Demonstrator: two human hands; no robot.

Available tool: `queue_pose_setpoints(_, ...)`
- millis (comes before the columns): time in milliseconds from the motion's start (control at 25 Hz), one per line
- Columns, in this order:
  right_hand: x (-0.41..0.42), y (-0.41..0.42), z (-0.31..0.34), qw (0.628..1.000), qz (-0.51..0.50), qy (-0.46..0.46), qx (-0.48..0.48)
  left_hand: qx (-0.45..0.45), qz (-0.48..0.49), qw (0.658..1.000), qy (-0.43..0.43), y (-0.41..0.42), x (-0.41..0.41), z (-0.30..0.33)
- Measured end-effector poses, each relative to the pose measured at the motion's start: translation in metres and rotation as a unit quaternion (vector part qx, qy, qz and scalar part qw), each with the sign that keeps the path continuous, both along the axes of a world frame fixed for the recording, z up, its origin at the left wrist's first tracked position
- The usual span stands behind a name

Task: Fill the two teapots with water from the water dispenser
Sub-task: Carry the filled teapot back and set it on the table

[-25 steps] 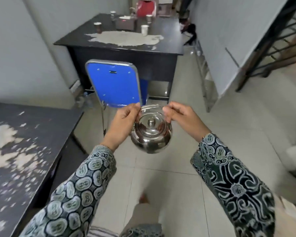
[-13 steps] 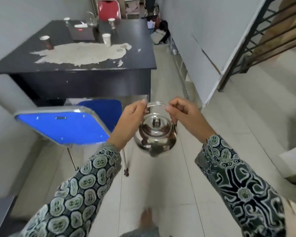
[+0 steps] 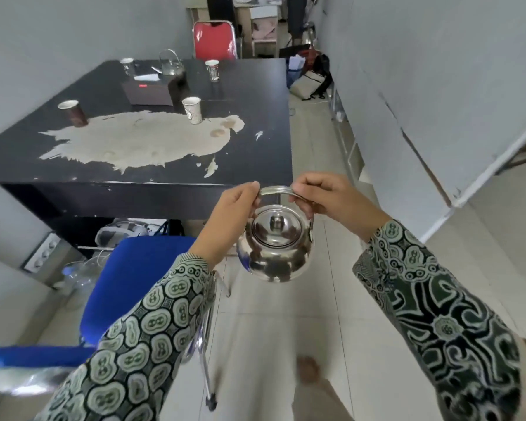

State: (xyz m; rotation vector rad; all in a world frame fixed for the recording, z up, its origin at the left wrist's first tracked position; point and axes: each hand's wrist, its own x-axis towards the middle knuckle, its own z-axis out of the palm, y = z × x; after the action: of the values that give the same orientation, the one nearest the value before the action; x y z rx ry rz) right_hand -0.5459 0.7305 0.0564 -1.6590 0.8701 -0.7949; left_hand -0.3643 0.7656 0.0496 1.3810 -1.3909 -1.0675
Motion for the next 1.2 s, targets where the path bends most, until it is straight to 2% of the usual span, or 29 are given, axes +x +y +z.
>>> queue_pose_setpoints(320,0.001,-0.234,0.003,0.969,0.231,0.021,0.087,0.005,0.137,0.99,0.043,-0.198,-0.01,-0.002)
queue_pose_setpoints(600,0.083,-0.386,0.029,0.928,0.363,0.022,0.087,-0.067,0.289,0.955,0.015,-0.335,0.046,0.007)
queue_pose_setpoints(760,0.143,-0.457,0.044,0.91,0.404,0.003,0.094,-0.128,0.378,0.916,-0.03,-0.395,0.087,0.017)
queue_pose_setpoints(880,0.183,-0.509,0.064,0.907,0.411,0.001,0.094,-0.137,0.427,0.892,-0.058,-0.434,0.106,0.033)
queue_pose_setpoints(1080,0.241,-0.584,0.098,0.897,0.433,-0.014,0.083,-0.108,0.456,0.88,-0.079,-0.483,0.135,0.047)
queue_pose_setpoints(1200,0.274,-0.614,0.106,0.883,0.459,-0.024,0.092,-0.081,0.48,0.865,-0.121,-0.497,0.15,0.044)
